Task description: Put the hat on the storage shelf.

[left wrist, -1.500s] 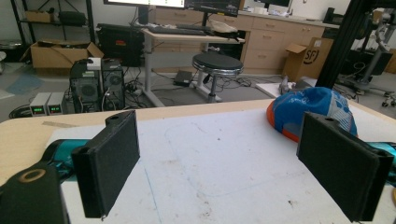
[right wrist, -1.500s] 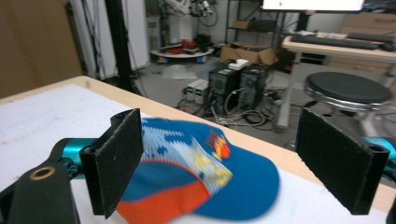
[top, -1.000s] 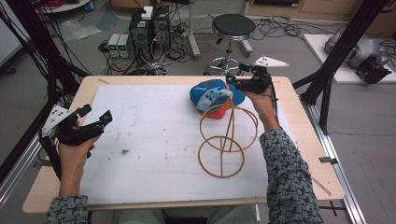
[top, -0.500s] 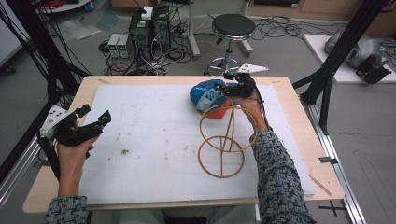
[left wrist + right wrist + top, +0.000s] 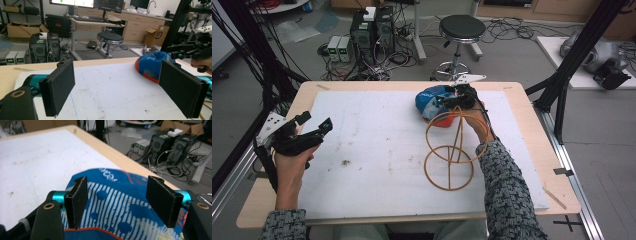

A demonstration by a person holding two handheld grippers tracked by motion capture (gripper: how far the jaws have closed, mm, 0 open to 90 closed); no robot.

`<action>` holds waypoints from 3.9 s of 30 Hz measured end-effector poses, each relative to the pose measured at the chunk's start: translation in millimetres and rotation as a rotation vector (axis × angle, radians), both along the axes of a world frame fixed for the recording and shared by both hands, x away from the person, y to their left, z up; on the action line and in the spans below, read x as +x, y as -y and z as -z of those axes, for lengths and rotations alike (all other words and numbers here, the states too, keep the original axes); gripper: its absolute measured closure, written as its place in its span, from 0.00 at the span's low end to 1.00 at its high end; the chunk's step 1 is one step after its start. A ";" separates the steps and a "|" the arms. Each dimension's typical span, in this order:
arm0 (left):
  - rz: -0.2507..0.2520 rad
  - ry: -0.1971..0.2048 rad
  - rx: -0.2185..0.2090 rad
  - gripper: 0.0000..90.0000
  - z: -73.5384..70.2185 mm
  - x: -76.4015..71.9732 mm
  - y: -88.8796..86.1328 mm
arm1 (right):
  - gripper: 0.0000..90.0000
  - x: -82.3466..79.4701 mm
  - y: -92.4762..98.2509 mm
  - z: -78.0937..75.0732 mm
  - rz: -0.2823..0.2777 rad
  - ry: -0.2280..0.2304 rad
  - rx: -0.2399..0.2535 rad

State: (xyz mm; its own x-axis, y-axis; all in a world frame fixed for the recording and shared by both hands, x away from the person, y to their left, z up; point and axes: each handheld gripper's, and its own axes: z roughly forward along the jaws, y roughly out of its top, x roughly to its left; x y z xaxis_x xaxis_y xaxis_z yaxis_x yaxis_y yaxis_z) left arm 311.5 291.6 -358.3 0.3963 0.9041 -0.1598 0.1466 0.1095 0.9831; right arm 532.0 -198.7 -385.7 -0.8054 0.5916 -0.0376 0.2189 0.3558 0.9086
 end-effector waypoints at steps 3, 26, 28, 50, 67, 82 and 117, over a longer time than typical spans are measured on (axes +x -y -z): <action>0.000 0.000 0.001 0.16 -0.3 -1.0 0.1 | 0.34 2.2 -2.1 5.6 -0.010 -0.019 -0.011; -0.004 0.004 0.000 0.16 -2.1 -2.1 0.2 | 1.00 -1.9 -18.4 7.3 -0.029 0.071 -0.209; -0.003 0.003 0.004 0.16 -2.1 -2.1 0.2 | 1.00 -2.4 -17.7 6.1 -0.028 0.065 -0.204; 0.002 -0.003 0.015 0.16 -2.7 -0.9 3.3 | 1.00 -20.2 35.3 -57.2 0.134 0.179 0.015; 0.004 0.008 0.012 0.16 -6.6 -3.4 2.6 | 1.00 -56.0 90.7 -117.3 0.226 0.301 0.116; 0.008 0.020 0.007 0.16 -10.4 -6.1 3.7 | 1.00 -106.1 112.0 -182.0 0.217 0.417 0.126; 0.010 0.040 0.004 0.16 -16.1 -11.2 5.7 | 1.00 -240.6 85.2 -193.0 -0.033 0.521 0.093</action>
State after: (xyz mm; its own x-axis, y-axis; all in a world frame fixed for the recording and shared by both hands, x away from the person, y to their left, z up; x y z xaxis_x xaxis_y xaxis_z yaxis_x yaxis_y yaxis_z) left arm 300.3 285.9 -342.1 0.4113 0.9007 -0.1399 0.1078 0.1044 0.9887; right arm 291.4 -283.9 -192.7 -0.7124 0.5858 -0.3864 -0.2799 0.2677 0.9219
